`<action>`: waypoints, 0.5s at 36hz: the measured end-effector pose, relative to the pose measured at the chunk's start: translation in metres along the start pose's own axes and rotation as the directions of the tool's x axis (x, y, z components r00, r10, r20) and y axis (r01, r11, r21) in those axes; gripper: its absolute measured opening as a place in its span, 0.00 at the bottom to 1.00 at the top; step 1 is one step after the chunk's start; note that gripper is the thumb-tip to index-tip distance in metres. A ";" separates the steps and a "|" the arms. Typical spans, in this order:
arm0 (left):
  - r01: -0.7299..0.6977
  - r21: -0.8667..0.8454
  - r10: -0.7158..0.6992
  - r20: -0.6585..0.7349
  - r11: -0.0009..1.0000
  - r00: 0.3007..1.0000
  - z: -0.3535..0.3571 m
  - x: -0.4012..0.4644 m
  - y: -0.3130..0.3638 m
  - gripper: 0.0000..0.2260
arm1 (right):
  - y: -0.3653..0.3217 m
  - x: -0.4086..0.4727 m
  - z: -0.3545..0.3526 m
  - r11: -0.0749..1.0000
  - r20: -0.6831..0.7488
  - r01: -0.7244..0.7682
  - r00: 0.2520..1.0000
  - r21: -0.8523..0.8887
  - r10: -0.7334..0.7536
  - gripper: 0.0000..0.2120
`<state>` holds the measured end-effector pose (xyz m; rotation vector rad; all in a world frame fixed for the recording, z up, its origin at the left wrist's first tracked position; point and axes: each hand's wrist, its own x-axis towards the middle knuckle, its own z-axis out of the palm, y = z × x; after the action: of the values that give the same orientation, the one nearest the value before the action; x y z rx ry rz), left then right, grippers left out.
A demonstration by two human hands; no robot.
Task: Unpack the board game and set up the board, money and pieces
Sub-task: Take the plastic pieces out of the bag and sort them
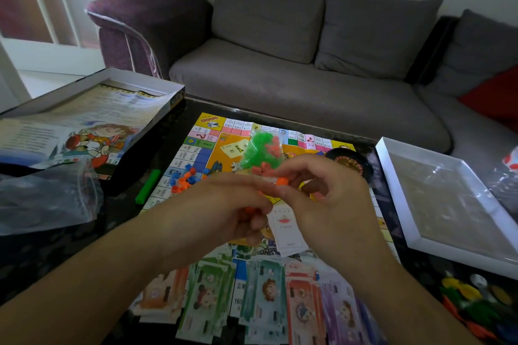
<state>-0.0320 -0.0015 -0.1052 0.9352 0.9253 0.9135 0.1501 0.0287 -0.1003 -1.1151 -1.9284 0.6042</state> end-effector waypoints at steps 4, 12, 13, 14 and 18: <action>-0.094 0.281 0.097 0.004 0.955 0.995 -0.001 -0.004 -0.002 0.15 | -0.004 0.001 -0.007 0.964 0.074 -0.144 0.989 0.224 0.131 0.11; -0.199 0.396 0.208 0.020 0.896 0.978 0.001 -0.006 -0.002 0.14 | -0.009 -0.002 -0.007 0.932 0.132 -0.181 0.981 0.314 0.146 0.10; -0.200 0.403 0.208 0.026 0.893 0.978 0.001 -0.007 -0.002 0.15 | -0.009 -0.002 -0.007 0.937 0.130 -0.178 0.981 0.301 0.145 0.10; -0.201 0.417 0.209 0.027 0.886 0.978 0.000 -0.007 -0.001 0.15 | -0.009 -0.001 -0.007 0.941 0.132 -0.178 0.980 0.287 0.146 0.09; -0.212 0.507 0.226 0.034 0.835 0.974 -0.001 -0.010 0.000 0.17 | -0.010 -0.001 -0.007 0.930 0.153 -0.217 0.972 0.298 0.177 0.09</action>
<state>-0.0358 -0.0103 -0.1031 1.5124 1.1265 0.8892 0.1516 0.0227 -0.0896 -1.0923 -1.7532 1.0739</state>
